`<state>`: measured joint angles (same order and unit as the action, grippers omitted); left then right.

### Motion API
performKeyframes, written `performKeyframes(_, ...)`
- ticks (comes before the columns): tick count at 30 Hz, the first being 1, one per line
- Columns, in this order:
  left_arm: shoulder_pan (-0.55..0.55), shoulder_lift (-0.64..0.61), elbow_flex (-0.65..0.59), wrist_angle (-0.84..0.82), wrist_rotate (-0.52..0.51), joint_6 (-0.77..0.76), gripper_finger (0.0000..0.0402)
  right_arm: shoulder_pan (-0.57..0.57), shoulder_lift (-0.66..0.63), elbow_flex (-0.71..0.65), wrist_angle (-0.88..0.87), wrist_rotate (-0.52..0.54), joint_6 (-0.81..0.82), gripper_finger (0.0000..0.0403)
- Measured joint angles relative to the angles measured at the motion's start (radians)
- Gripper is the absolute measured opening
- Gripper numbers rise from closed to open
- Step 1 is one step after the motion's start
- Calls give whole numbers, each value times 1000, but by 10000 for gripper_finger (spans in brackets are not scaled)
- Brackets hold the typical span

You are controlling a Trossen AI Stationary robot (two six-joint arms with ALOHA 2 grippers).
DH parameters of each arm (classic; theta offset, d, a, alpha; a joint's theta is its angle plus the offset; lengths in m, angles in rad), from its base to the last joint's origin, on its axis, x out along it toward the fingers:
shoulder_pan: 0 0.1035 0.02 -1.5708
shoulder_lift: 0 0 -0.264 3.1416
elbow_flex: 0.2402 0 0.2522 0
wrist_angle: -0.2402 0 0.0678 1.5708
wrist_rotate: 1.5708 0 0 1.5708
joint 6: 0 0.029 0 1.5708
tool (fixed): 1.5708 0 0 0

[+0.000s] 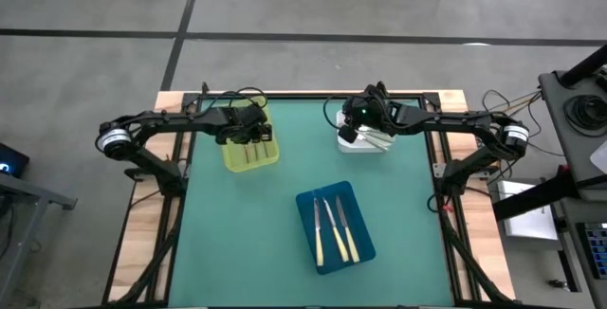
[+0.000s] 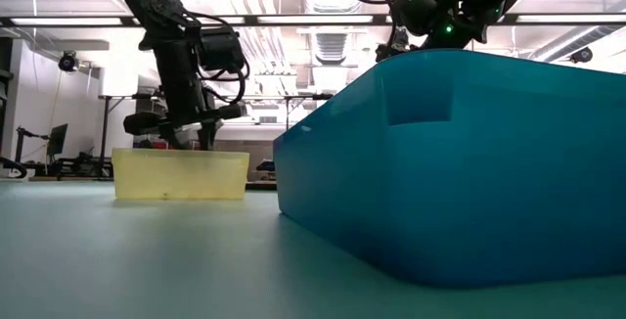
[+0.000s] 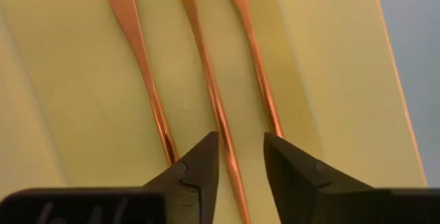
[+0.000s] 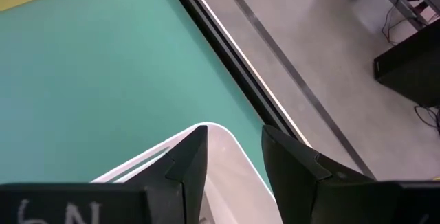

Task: Sort silverware by color (type)
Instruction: Return to Home Position

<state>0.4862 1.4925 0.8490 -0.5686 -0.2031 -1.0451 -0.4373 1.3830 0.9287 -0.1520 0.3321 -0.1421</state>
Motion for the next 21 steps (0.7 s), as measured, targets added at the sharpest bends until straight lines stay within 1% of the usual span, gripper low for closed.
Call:
performKeyframes(5,-1,-3,0,0,-14,2,123,0,0,0,0,0,0,124)
performKeyframes(9,-1,-16,6,0,-24,28,136,0,0,0,-1,0,0,121)
performKeyframes(15,-3,-35,57,3,-53,133,134,0,0,0,-1,0,0,121)
performKeyframes(21,-3,-36,94,9,-112,223,122,0,0,0,-1,0,0,121)
